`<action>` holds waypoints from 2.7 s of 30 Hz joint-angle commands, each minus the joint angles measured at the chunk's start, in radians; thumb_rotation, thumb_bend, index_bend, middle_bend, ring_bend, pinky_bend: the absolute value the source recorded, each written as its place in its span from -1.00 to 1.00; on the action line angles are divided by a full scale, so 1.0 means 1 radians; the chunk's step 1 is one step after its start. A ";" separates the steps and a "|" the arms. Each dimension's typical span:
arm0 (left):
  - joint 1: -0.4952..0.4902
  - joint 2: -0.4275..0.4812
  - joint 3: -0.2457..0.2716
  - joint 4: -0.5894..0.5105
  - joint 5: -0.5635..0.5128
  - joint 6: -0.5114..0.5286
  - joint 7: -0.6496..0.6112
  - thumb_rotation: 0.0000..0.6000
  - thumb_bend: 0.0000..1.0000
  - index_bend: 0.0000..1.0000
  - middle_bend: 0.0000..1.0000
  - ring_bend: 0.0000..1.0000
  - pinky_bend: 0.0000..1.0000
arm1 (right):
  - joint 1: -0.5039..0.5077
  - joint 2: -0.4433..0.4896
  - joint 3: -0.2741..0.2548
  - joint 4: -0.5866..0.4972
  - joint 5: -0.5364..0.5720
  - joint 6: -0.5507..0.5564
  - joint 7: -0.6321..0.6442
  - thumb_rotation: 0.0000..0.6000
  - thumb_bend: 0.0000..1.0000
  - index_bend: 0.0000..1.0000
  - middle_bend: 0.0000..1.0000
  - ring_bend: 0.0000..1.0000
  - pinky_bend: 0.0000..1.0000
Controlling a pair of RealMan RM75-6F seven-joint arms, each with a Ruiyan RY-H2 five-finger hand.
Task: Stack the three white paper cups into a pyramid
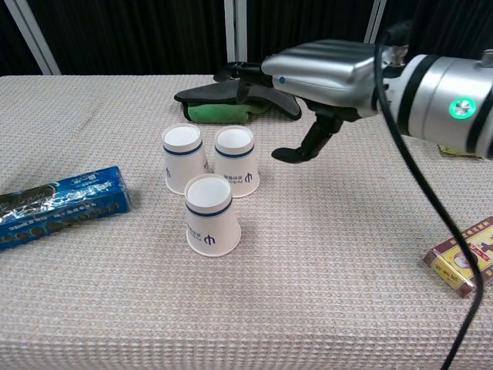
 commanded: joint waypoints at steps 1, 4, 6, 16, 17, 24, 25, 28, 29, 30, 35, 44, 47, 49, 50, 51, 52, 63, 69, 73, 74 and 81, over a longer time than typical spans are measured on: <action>-0.002 -0.008 -0.004 -0.002 -0.004 0.002 0.018 1.00 -0.80 -0.74 -0.61 -0.72 -0.60 | -0.004 0.043 -0.047 -0.053 -0.067 -0.052 0.008 1.00 -0.54 -0.96 -0.62 -0.91 -0.99; -0.002 -0.014 -0.004 -0.010 -0.007 0.003 0.039 1.00 -0.80 -0.74 -0.61 -0.72 -0.60 | 0.027 0.023 -0.052 -0.052 -0.059 -0.103 -0.059 1.00 -0.55 -0.96 -0.64 -0.94 -1.00; -0.002 -0.012 -0.003 -0.017 -0.008 0.001 0.043 1.00 -0.80 -0.74 -0.61 -0.72 -0.60 | 0.051 0.002 -0.048 -0.047 -0.035 -0.129 -0.119 1.00 -0.56 -0.95 -0.65 -0.96 -1.00; 0.007 -0.008 -0.001 -0.013 -0.015 0.003 0.034 1.00 -0.80 -0.74 -0.63 -0.72 -0.60 | 0.130 -0.108 -0.023 0.026 0.093 -0.155 -0.327 1.00 -0.54 -0.84 -0.65 -0.96 -1.00; 0.008 -0.008 -0.001 -0.012 -0.014 0.004 0.032 1.00 -0.80 -0.74 -0.63 -0.72 -0.60 | 0.134 -0.115 -0.022 0.032 0.100 -0.154 -0.336 1.00 -0.54 -0.82 -0.64 -0.96 -1.00; 0.009 -0.010 0.000 -0.001 -0.012 -0.002 0.020 1.00 -0.80 -0.74 -0.63 -0.72 -0.60 | 0.155 -0.156 -0.017 0.076 0.133 -0.153 -0.349 1.00 -0.49 -0.73 -0.62 -0.96 -1.00; 0.009 -0.010 0.000 0.000 -0.011 -0.002 0.018 1.00 -0.80 -0.74 -0.63 -0.72 -0.60 | 0.158 -0.159 -0.017 0.080 0.137 -0.153 -0.351 1.00 -0.47 -0.72 -0.61 -0.96 -1.00; 0.009 -0.010 0.000 0.002 -0.009 -0.003 0.011 1.00 -0.80 -0.74 -0.63 -0.72 -0.60 | 0.164 -0.171 -0.016 0.094 0.143 -0.151 -0.349 1.00 -0.41 -0.60 -0.54 -0.96 -1.00; 0.010 -0.010 0.001 0.003 -0.008 -0.003 0.009 1.00 -0.80 -0.74 -0.63 -0.72 -0.60 | 0.165 -0.176 -0.015 0.099 0.140 -0.150 -0.344 1.00 -0.37 -0.54 -0.50 -0.96 -1.00; 0.010 -0.010 0.001 0.004 -0.008 -0.002 0.008 1.00 -0.80 -0.74 -0.63 -0.72 -0.60 | 0.165 -0.180 -0.015 0.104 0.135 -0.149 -0.340 1.00 -0.34 -0.48 -0.46 -0.96 -1.00; 0.014 -0.010 0.003 0.006 -0.002 0.002 0.005 1.00 -0.80 -0.74 -0.63 -0.74 -0.60 | 0.161 -0.184 -0.021 0.111 0.106 -0.131 -0.327 1.00 -0.27 -0.24 -0.29 -0.89 -1.00; 0.017 -0.007 0.001 0.005 0.001 0.008 -0.001 1.00 -0.80 -0.74 -0.63 -0.75 -0.60 | 0.130 -0.086 0.041 0.003 0.036 -0.031 -0.268 1.00 -0.27 -0.18 -0.27 -0.88 -1.00; 0.019 -0.006 0.003 0.003 0.006 0.010 0.000 1.00 -0.80 -0.74 -0.63 -0.75 -0.60 | 0.134 -0.054 0.087 -0.017 0.053 -0.019 -0.247 1.00 -0.27 -0.18 -0.27 -0.88 -1.00; 0.019 -0.006 0.004 0.002 0.006 0.009 0.001 1.00 -0.80 -0.74 -0.63 -0.75 -0.60 | 0.146 -0.038 0.119 -0.017 0.087 -0.026 -0.242 1.00 -0.27 -0.18 -0.27 -0.88 -1.00; 0.020 -0.006 0.004 0.002 0.006 0.009 0.000 1.00 -0.80 -0.74 -0.63 -0.75 -0.60 | 0.153 -0.033 0.131 -0.015 0.105 -0.032 -0.242 1.00 -0.27 -0.18 -0.27 -0.88 -1.00; 0.020 -0.006 0.004 0.003 0.005 0.008 0.000 1.00 -0.80 -0.74 -0.63 -0.75 -0.60 | 0.161 -0.029 0.142 -0.012 0.124 -0.039 -0.244 1.00 -0.27 -0.18 -0.27 -0.89 -1.00; 0.021 -0.006 0.005 0.004 0.004 0.008 -0.002 1.00 -0.80 -0.74 -0.63 -0.75 -0.60 | 0.168 -0.026 0.152 -0.008 0.144 -0.045 -0.246 1.00 -0.27 -0.18 -0.27 -0.89 -1.00; 0.017 -0.017 0.008 0.025 -0.001 -0.013 -0.017 1.00 -0.80 -0.74 -0.63 -0.75 -0.60 | 0.270 -0.034 0.176 0.051 0.399 -0.091 -0.321 1.00 -0.27 -0.21 -0.28 -0.89 -1.00; 0.016 -0.012 0.009 0.022 -0.005 -0.019 -0.015 1.00 -0.80 -0.74 -0.63 -0.75 -0.60 | 0.297 -0.029 0.168 0.050 0.466 -0.081 -0.329 1.00 -0.27 -0.24 -0.29 -0.89 -1.00; 0.016 -0.011 0.008 0.019 -0.006 -0.019 -0.012 1.00 -0.80 -0.74 -0.63 -0.75 -0.60 | 0.318 -0.021 0.161 0.045 0.501 -0.078 -0.339 1.00 -0.27 -0.27 -0.30 -0.89 -1.00; 0.015 -0.011 0.008 0.018 -0.006 -0.020 -0.011 1.00 -0.80 -0.74 -0.63 -0.75 -0.60 | 0.325 -0.021 0.159 0.046 0.510 -0.077 -0.343 1.00 -0.27 -0.27 -0.30 -0.89 -1.00; 0.015 -0.010 0.008 0.014 -0.010 -0.024 -0.008 1.00 -0.80 -0.73 -0.64 -0.75 -0.60 | 0.363 -0.035 0.148 0.056 0.546 -0.074 -0.351 1.00 -0.27 -0.30 -0.32 -0.89 -1.00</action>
